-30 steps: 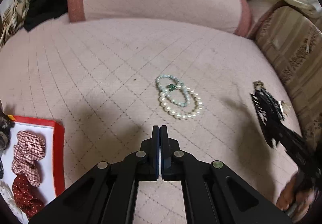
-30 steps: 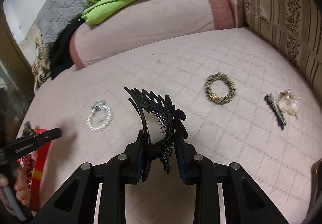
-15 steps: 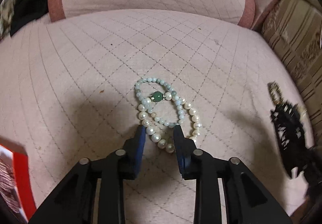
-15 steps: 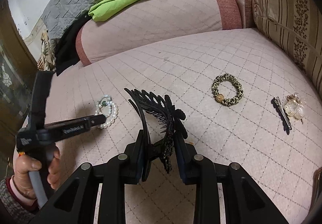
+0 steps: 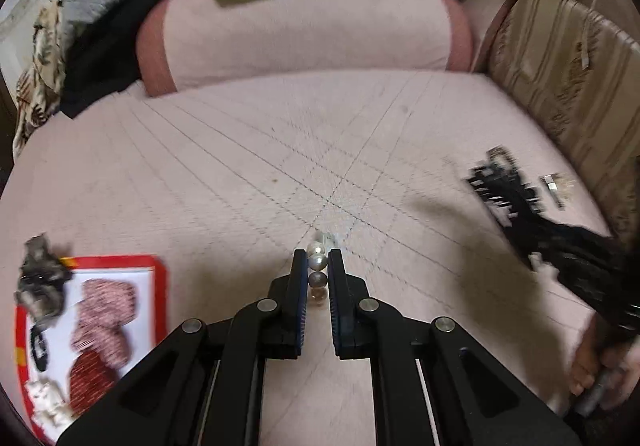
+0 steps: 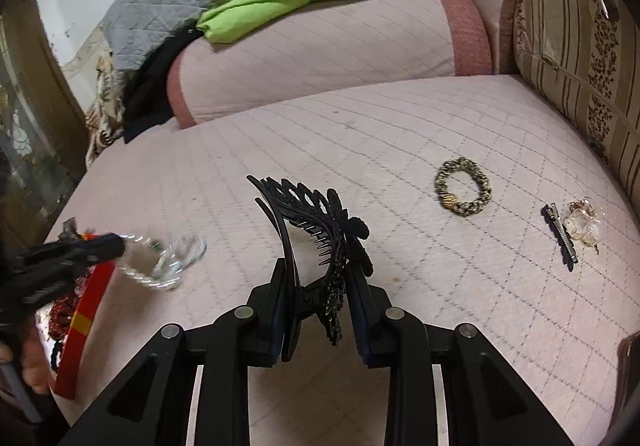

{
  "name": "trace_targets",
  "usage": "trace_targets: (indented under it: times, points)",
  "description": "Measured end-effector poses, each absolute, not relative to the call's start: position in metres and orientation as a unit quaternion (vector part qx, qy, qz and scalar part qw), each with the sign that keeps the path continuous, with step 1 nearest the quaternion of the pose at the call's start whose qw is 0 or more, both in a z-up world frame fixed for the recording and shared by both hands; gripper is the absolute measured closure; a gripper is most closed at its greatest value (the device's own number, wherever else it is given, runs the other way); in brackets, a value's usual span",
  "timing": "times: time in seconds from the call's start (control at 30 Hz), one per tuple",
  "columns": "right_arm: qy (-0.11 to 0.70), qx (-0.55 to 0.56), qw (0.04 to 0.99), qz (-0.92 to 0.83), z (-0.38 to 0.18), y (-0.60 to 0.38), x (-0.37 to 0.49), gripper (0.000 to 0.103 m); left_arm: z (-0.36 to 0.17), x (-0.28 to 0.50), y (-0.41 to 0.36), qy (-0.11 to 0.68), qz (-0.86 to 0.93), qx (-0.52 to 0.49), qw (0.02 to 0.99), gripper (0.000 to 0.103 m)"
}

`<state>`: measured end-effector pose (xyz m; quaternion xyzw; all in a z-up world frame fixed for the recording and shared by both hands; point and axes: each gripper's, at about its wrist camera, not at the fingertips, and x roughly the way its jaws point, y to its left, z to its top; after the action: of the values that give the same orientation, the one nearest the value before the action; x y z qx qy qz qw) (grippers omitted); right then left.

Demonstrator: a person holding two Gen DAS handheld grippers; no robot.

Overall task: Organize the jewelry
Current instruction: 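Grasp the pearl bracelet with left tool while right tool holds the black claw clip, then carry pearl bracelet and claw clip over the tray and release both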

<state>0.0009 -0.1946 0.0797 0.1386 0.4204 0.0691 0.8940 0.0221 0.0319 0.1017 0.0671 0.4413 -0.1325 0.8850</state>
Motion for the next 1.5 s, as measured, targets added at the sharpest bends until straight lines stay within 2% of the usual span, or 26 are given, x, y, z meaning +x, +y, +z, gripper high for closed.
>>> trace_targets:
  times: [0.23,0.43,0.7,0.97,1.2,1.5]
  points:
    - [0.406,0.135,0.897,0.106,0.099,-0.158,-0.023,0.073,0.168,-0.032,0.101,0.394,-0.117,0.029,0.911,0.094]
    - [0.410,0.109,0.894,0.143,0.110,-0.105,-0.038,0.073,0.183,-0.058,0.171,0.386,-0.067,0.005,0.920,0.094]
    - [0.424,0.098,0.875,0.210,0.128,-0.020,-0.035,0.073,0.162,-0.062,0.262,0.412,-0.020,-0.061,0.909,0.094]
    - [0.435,0.059,0.856,0.273,0.135,0.083,-0.015,0.073,0.125,-0.038,0.308,0.432,0.023,-0.087,0.897,0.094]
    - [0.472,0.051,0.827,0.302,0.113,0.160,0.024,0.073,0.075,-0.023,0.341,0.454,0.051,-0.146,0.878,0.094]
    - [0.501,0.010,0.811,0.303,0.078,0.213,0.050,0.072,0.070,-0.033,0.355,0.426,0.086,-0.112,0.894,0.094]
